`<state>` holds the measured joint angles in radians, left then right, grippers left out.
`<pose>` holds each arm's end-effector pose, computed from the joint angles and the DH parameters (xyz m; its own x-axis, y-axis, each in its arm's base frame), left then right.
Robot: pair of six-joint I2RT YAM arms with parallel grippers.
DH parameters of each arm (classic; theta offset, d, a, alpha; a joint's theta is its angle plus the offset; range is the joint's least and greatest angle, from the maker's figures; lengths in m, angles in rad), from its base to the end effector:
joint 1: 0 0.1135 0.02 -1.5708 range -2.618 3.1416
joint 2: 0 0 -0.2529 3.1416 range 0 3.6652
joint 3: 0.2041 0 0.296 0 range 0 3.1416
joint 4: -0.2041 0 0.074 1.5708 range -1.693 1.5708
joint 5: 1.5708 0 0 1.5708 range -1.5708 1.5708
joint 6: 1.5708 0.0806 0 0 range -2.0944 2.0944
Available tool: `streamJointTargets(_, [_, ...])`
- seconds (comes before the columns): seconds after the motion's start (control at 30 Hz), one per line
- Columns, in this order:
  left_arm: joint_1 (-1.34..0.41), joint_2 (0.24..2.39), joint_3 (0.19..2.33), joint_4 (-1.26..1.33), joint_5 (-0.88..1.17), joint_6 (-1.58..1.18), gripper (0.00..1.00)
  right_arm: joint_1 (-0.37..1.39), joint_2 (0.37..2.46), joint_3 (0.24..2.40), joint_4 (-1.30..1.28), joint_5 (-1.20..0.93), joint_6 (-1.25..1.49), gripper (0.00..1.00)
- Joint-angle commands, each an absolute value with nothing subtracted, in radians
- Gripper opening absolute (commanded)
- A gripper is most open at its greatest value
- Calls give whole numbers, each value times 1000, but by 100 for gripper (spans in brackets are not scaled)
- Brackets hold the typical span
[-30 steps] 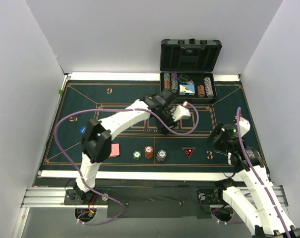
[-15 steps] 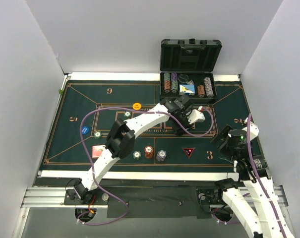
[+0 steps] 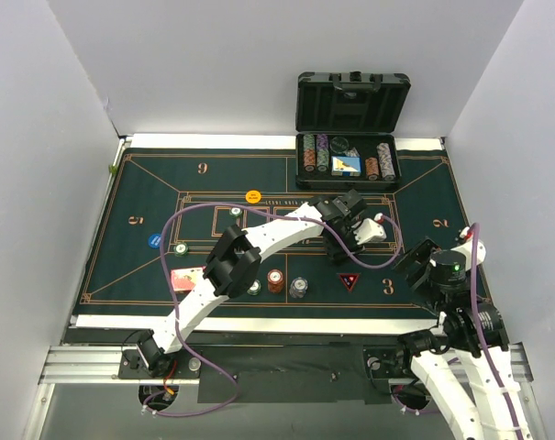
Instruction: Distribute texas hold em gaming equipment
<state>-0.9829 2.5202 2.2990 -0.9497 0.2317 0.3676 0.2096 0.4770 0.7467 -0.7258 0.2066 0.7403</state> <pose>0.3068 -0.4937 0.1153 -0.1678 0.8825 -0.4393 0.9856 0.1588 -0.0575 0.1951 0.0246 0.2973 -0.3339 0.6039 -0.7237 0.2732 0.7968 0.5389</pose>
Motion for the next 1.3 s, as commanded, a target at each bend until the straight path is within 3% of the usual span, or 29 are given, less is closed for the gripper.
streamJointTargets(0.0, [-985, 2514, 2329, -905, 227, 350, 33, 206, 433, 727, -721, 167, 753, 73])
streamJointTargets(0.03, [-985, 2510, 2321, -900, 224, 350, 42, 206, 427, 723, -718, 161, 756, 73])
streamJointTargets(0.07, [-985, 2494, 2306, -896, 225, 350, 44, 206, 419, 718, -721, 160, 756, 73])
streamJointTargets(0.1, [-985, 2487, 2296, -890, 222, 351, 56, 207, 416, 716, -721, 155, 758, 73])
streamJointTargets(0.17, [-983, 2462, 2281, -890, 218, 347, 57, 206, 413, 712, -722, 153, 758, 73])
streamJointTargets(0.2, [-982, 2444, 2272, -890, 216, 347, 77, 206, 413, 710, -721, 152, 758, 73])
streamJointTargets(0.27, [-982, 2410, 2257, -897, 224, 339, 80, 206, 413, 710, -723, 152, 755, 73])
streamJointTargets(0.3, [-982, 2399, 2250, -900, 230, 342, 88, 206, 413, 710, -723, 150, 753, 73])
streamJointTargets(0.33, [-982, 2378, 2238, -905, 230, 342, 90, 204, 411, 710, -723, 152, 752, 73])
streamJointTargets(0.67, [-864, 2137, 2181, -1020, 265, 341, 93, 207, 420, 707, -721, 150, 738, 73])
streamJointTargets(0.97, [-799, 1775, 1584, -956, 278, 419, 94, 206, 437, 620, -681, 135, 718, 73])
streamJointTargets(1.27, [-808, 1706, 1396, -893, 342, 385, 95, 206, 457, 560, -638, 124, 723, 73])
